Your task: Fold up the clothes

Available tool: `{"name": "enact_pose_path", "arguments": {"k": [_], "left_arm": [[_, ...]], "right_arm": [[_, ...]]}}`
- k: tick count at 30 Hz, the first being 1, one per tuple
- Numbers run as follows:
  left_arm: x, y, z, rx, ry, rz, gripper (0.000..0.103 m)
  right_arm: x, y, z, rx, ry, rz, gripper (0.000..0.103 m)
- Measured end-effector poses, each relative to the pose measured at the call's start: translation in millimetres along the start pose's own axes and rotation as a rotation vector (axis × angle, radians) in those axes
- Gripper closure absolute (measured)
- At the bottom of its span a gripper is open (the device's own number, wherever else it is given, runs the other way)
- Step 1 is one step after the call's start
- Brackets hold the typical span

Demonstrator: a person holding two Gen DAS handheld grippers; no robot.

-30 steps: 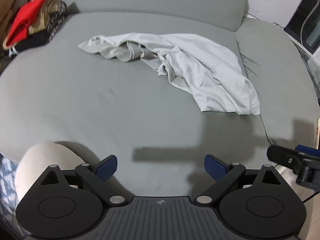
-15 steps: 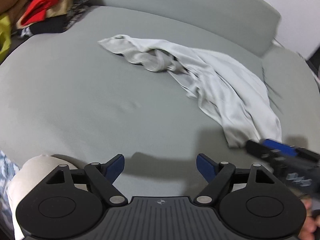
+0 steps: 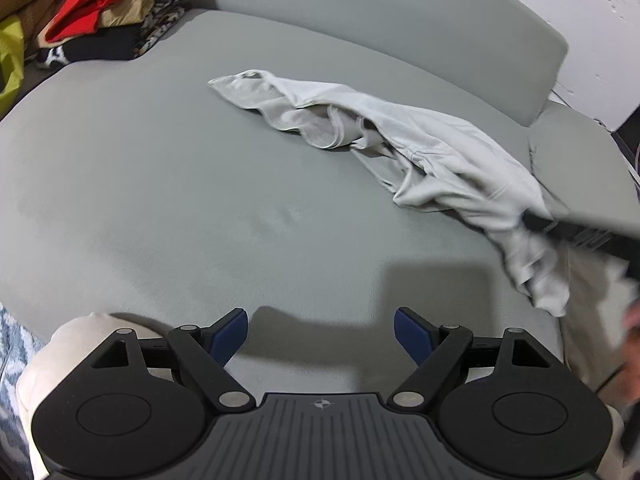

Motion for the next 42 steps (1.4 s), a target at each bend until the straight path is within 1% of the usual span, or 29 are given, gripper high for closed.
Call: {"name": "enact_pose_path", "arguments": {"k": [2,3,5,7,9,10,13,14,15,18,19,20,23,25,26,28,29,30,32,34,35,37,38,39,40,41,42], "left_arm": [[0.0,-4.0,0.4,-0.011,0.001,0.011,0.022],[-0.1,-6.0,0.9,-0.015,0.002,0.015,0.022],[0.0,-9.7,2.0,-0.022,0.004,0.023,0.022],[0.7,-12.2,3.0,-0.03,0.008,0.022,0.022],[0.9,-13.9,3.5,-0.039,0.01,0.018,0.022],[1.4,-14.2,4.1,-0.043,0.011,0.016,0.022],[1.5,-17.1,3.4,-0.055,0.017,0.014,0.022],[1.5,-19.1,1.7,-0.064,0.015,0.014,0.022],[1.8,-21.3,0.0,-0.077,0.01,0.017,0.022],[4.5,-27.8,-6.6,-0.113,-0.021,0.041,0.022],[5.1,-30.1,-9.5,-0.121,-0.034,0.055,0.022],[4.7,-32.7,-11.2,-0.125,-0.042,0.07,0.022],[-5.2,-41.3,-9.3,-0.135,-0.028,0.119,0.022],[-17.1,-46.2,-4.9,-0.137,0.008,0.143,0.022],[-23.6,-47.7,-2.4,-0.131,0.032,0.148,0.022],[-35.6,-50.0,2.1,-0.113,0.072,0.154,0.023],[-39.3,-50.8,3.2,-0.106,0.077,0.153,0.023],[-41.6,-51.2,3.3,-0.099,0.075,0.152,0.023],[-42.6,-50.9,0.5,-0.085,0.048,0.151,0.023],[-43.6,-48.8,-6.5,-0.047,0.014,0.156,0.024],[-44.0,-47.7,-10.8,-0.029,0.001,0.159,0.026],[-45.3,-45.9,-21.9,0.003,-0.021,0.166,0.026],[-45.3,-47.4,-26.4,0.003,-0.025,0.163,0.026],[-45.0,-49.8,-29.3,-0.012,-0.026,0.147,0.026],[-44.3,-52.4,-30.5,-0.037,-0.027,0.119,0.026],[-42.2,-54.1,-30.3,-0.063,-0.031,0.09,0.025],[-40.2,-54.2,-29.3,-0.078,-0.031,0.071,0.025]], "right_arm": [[21.5,-15.8,-11.2,-0.074,-0.015,-0.066,0.101],[29.1,-21.4,-12.8,-0.106,-0.001,-0.098,0.101],[38.8,-22.6,-6.5,-0.103,0.046,-0.143,0.101],[44.7,-17.9,2.6,-0.061,0.044,-0.096,0.101],[56.4,-22.1,6.9,-0.052,-0.013,-0.053,0.101],[60.1,-27.6,4.3,-0.083,-0.04,-0.042,0.101],[56.7,-46.9,-22.1,-0.179,-0.087,-0.053,0.102],[54.0,-52.6,-35.1,-0.189,-0.114,-0.041,0.102],[52.0,-59.4,-51.1,-0.201,-0.151,-0.02,0.102],[56.6,-94.4,-99.6,-0.284,-0.317,0.121,0.102],[59.0,-111.1,-109.4,-0.334,-0.362,0.189,0.102],[60.3,-131.0,-113.2,-0.404,-0.379,0.255,0.102],[59.5,-186.0,-90.2,-0.599,-0.313,0.413,0.102],[57.0,-200.6,-63.4,-0.606,-0.226,0.435,0.1],[55.8,-206.6,-49.4,-0.602,-0.18,0.441,0.092],[53.2,-218.6,-21.5,-0.594,-0.087,0.452,0.084],[55.0,-220.6,-9.3,-0.595,-0.051,0.437,0.071],[60.5,-221.1,2.2,-0.602,-0.037,0.407,0.059],[69.4,-219.6,22.7,-0.616,-0.017,0.328,0.058],[67.3,-212.5,36.3,-0.635,0.025,0.191,0.058],[63.5,-205.8,39.0,-0.636,0.036,0.118,0.058],[54.5,-190.8,42.2,-0.634,0.051,-0.028,0.058],[47.6,-180.3,41.1,-0.611,0.056,-0.088,0.058],[38.7,-169.1,37.3,-0.578,0.059,-0.114,0.056],[29.5,-157.9,33.1,-0.544,0.062,-0.132,0.052],[19.0,-145.3,28.8,-0.512,0.069,-0.135,0.042],[7.4,-132.5,24.0,-0.482,0.081,-0.134,0.033]]}}
Point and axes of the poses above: each gripper's, at about its wrist camera, not at the fingertips, and x roughly against the way its jaws point, y to its left, z to its underside, the point moved 1 cm from there along -x, roughly the way its jaws point, and after that the axes turned 5 degrees about -y, right-handed, at the moved point
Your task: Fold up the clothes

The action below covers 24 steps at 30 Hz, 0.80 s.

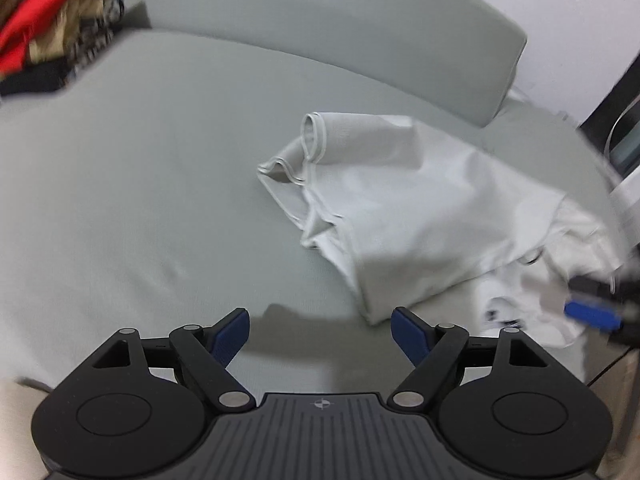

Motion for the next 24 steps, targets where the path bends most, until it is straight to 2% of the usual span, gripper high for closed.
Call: {"name": "enact_pose_path", "arguments": {"k": [3,6,7,9,10,11,12,13,17,22,23,24], "left_arm": [[5.2,6.5,6.6,0.007,0.019,-0.015,0.023],[5.2,19.8,12.4,0.059,0.044,-0.017,0.023],[4.4,24.1,13.3,0.072,0.049,-0.015,0.023],[3.0,31.3,13.6,0.089,0.052,-0.01,0.023],[3.6,34.6,13.2,0.096,0.049,-0.009,0.023],[4.6,37.7,12.6,0.103,0.046,-0.005,0.023],[5.7,41.2,11.6,0.11,0.041,0.001,0.023],[7.1,44.2,10.7,0.116,0.037,0.011,0.023],[11.0,53.1,7.2,0.127,0.013,0.074,0.023],[3.4,53.8,5.7,0.113,0.022,0.138,0.023],[1.6,53.3,6.6,0.111,0.029,0.144,0.023],[-0.4,52.9,8.1,0.11,0.038,0.149,0.023]], "right_arm": [[-41.4,37.0,6.1,0.067,0.051,0.003,0.032],[-83.3,74.7,14.5,0.117,0.095,0.044,0.031],[-95.0,82.2,15.0,0.14,0.101,0.074,0.031],[-116.8,94.1,13.8,0.19,0.112,0.138,0.024],[-126.3,94.9,13.5,0.211,0.123,0.172,0.025],[-129.8,93.6,13.3,0.217,0.124,0.202,0.044],[-131.7,92.0,13.0,0.219,0.122,0.23,0.086],[-128.0,91.8,11.0,0.194,0.111,0.228,0.098],[-92.3,104.1,-6.3,0.144,0.065,0.186,0.097],[-63.6,101.6,-43.5,0.055,0.083,0.114,0.096],[-69.5,99.9,-47.0,0.034,0.129,0.103,0.084],[-78.3,97.9,-49.4,0.011,0.187,0.092,0.079]]}}
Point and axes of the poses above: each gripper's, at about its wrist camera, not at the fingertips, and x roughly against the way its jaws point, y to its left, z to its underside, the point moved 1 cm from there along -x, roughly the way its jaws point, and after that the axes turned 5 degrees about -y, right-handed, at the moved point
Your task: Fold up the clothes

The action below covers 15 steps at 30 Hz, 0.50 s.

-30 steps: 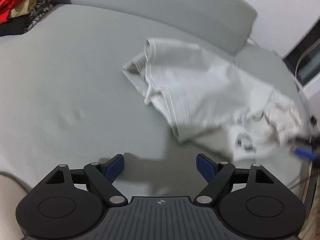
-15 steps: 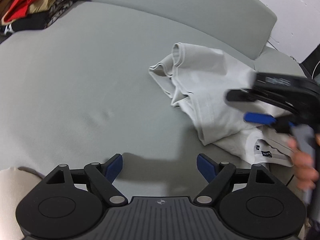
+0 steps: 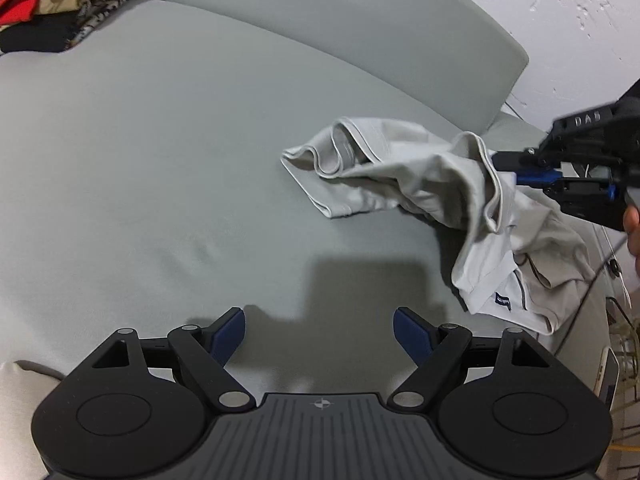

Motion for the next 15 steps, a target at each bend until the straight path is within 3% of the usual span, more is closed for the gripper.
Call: {"name": "enact_pose_path", "arguments": {"k": [2,5,8,10,12,13,14,15], "left_arm": [[-3.6,0.1,2.4,-0.002,0.013,0.006,0.023],[-6.4,-1.4,1.3,-0.021,0.004,0.015,0.023],[-8.1,-5.2,0.5,-0.042,0.004,0.023,0.023],[-9.9,-7.4,1.9,-0.051,0.003,0.021,0.022],[-13.1,-8.9,3.6,-0.057,0.003,0.017,0.022],[-13.5,-8.7,4.6,-0.06,0.002,0.014,0.022],[-12.6,-7.9,5.2,-0.063,0.001,0.011,0.022],[-11.7,-7.4,5.6,-0.064,0.001,0.009,0.022]], "right_arm": [[-14.2,-6.2,4.0,-0.006,0.037,0.013,0.079],[-27.7,-11.0,13.2,0.019,0.036,0.028,0.097],[-33.7,-14.0,18.5,0.026,0.025,0.022,0.098],[-32.4,-11.6,21.2,0.038,0.021,0.014,0.085],[-34.2,-8.8,24.2,0.034,0.033,0.006,0.035],[-35.1,-7.5,25.6,0.033,0.039,0.001,0.034],[-36.0,-6.1,27.1,0.031,0.045,-0.003,0.043],[-38.9,-4.9,29.4,0.034,0.041,0.007,0.063]]}}
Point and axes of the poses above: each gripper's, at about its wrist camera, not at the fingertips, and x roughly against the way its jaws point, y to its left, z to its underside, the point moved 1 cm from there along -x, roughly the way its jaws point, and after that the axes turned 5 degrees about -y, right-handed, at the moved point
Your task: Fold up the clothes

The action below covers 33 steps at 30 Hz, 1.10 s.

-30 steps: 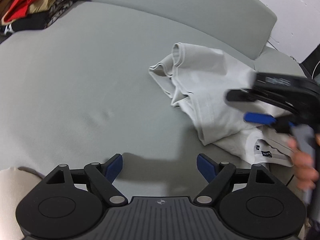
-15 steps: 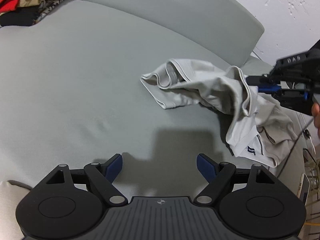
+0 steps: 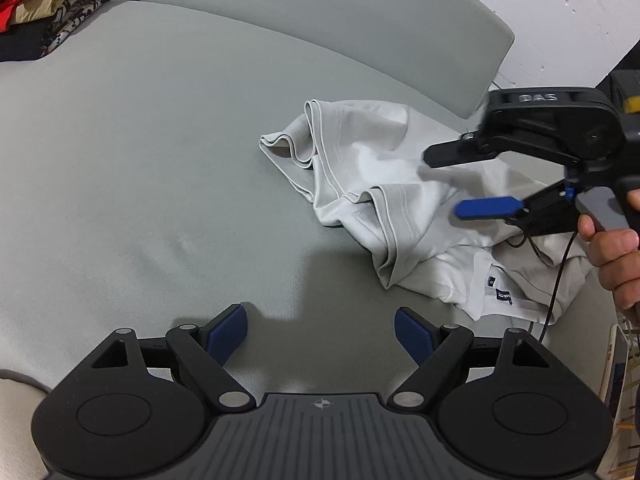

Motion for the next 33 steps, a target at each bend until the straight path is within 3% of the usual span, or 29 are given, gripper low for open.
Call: {"name": "enact_pose_path", "arguments": {"k": [1,2,3,9,13,16,19,22,23,25,26,28,29,30,31,33], "left_arm": [[1.0,0.0,0.0,0.0,0.001,0.0,0.022],[1.9,0.1,0.0,0.0,0.002,0.0,0.022],[2.9,0.4,0.0,0.002,0.003,0.001,0.022],[5.1,4.7,2.0,0.006,-0.002,0.002,0.022],[3.9,2.3,3.2,-0.011,-0.005,0.004,0.019],[5.0,1.7,4.5,-0.013,-0.005,0.006,0.019],[6.2,1.6,5.8,-0.019,-0.003,0.009,0.019],[6.2,1.4,4.7,-0.03,-0.001,0.014,0.019],[6.1,1.0,4.2,-0.034,0.0,0.014,0.018],[6.6,-0.7,3.0,-0.042,0.001,0.012,0.017],[7.4,-1.4,2.1,-0.047,0.002,0.012,0.017],[8.8,-2.3,0.7,-0.058,0.002,0.013,0.017],[9.5,-2.4,-0.3,-0.061,0.003,0.014,0.017],[9.7,-2.5,-0.9,-0.064,0.003,0.014,0.017],[9.4,-2.9,-0.8,-0.069,0.004,0.012,0.017],[9.1,-4.1,-0.5,-0.081,0.006,0.009,0.017]], "right_arm": [[-3.7,1.2,2.4,0.004,-0.007,0.014,0.075],[-7.5,1.7,4.3,0.005,-0.002,0.023,0.096],[-6.9,1.6,5.9,0.004,-0.007,0.027,0.099],[35.2,-1.4,10.3,0.041,-0.077,0.022,0.101],[37.9,-11.1,6.9,0.046,-0.002,0.004,0.101],[30.6,-20.0,4.2,0.004,-0.001,-0.045,0.101],[34.5,-15.8,0.9,-0.018,-0.063,-0.12,0.101],[44.0,-19.4,-9.0,-0.13,-0.094,-0.32,0.102],[43.9,-20.5,-12.8,-0.148,-0.085,-0.312,0.102],[44.2,-17.5,-16.2,-0.076,-0.107,-0.157,0.102],[41.9,-15.6,-14.9,-0.047,-0.093,-0.133,0.102],[36.0,-11.5,-10.8,0.003,-0.049,-0.12,0.099],[32.2,-7.2,-5.5,0.036,-0.004,-0.116,0.085],[27.6,-1.1,1.5,0.074,0.037,-0.092,0.061],[24.3,5.0,10.5,0.107,0.048,-0.061,0.05],[20.3,17.3,32.1,0.198,0.035,-0.03,0.047]]}}
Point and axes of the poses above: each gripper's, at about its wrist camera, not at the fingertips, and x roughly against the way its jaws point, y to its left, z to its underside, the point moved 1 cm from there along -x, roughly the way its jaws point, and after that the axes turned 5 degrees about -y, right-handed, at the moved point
